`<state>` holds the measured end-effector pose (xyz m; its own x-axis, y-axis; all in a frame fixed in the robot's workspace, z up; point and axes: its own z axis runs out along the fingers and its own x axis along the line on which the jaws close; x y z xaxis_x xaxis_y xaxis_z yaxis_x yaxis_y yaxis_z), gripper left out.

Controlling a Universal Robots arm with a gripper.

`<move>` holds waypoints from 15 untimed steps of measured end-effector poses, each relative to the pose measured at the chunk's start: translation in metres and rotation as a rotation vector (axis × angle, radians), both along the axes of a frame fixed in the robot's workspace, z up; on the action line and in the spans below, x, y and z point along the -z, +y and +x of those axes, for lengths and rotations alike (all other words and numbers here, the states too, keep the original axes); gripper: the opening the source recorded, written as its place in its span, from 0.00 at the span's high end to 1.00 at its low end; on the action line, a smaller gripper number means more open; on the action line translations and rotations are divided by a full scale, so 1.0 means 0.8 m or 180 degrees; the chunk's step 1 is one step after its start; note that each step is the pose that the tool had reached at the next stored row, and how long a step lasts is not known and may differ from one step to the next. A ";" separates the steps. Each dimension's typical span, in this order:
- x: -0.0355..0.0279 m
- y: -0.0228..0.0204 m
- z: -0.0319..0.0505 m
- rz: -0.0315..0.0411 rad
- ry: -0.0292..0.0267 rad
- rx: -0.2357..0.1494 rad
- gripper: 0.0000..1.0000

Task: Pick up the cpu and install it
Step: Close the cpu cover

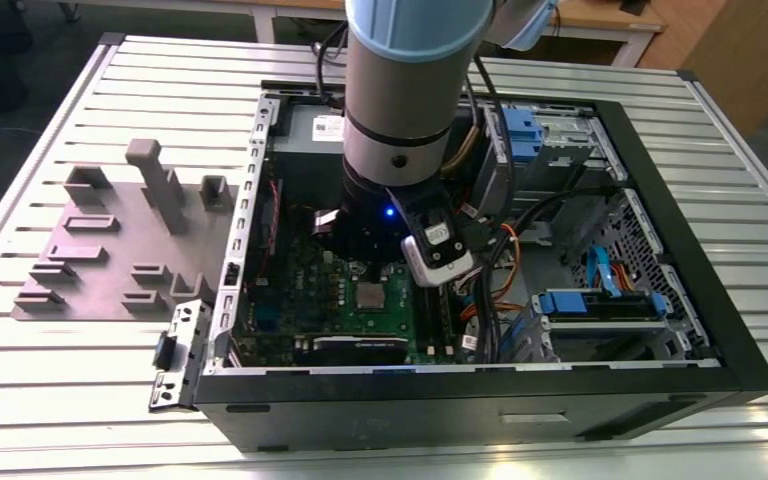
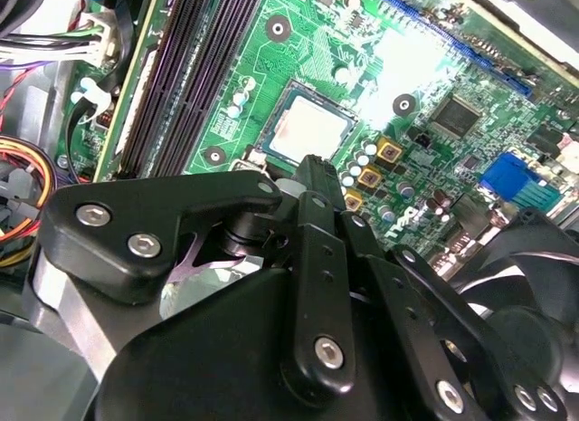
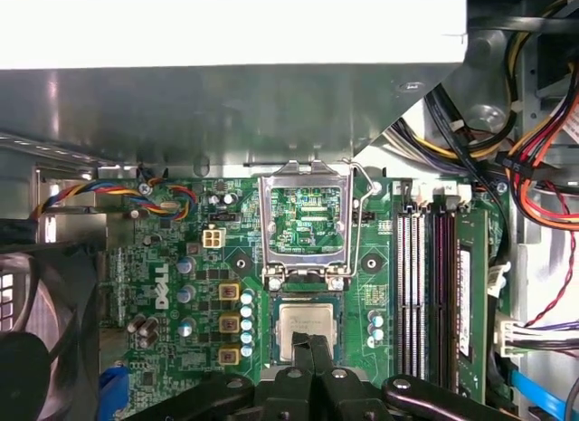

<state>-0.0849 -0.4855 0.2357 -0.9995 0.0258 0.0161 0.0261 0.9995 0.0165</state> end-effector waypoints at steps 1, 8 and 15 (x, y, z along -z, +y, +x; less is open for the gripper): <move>-0.0002 0.0000 0.000 0.0001 0.0000 0.0000 0.89; -0.0017 0.0000 0.000 -0.0001 0.0000 0.0000 0.89; -0.0062 -0.0001 0.000 -0.0001 0.0000 0.0000 0.89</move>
<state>-0.0849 -0.4855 0.2407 -0.9995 0.0259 0.0162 0.0261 0.9995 0.0163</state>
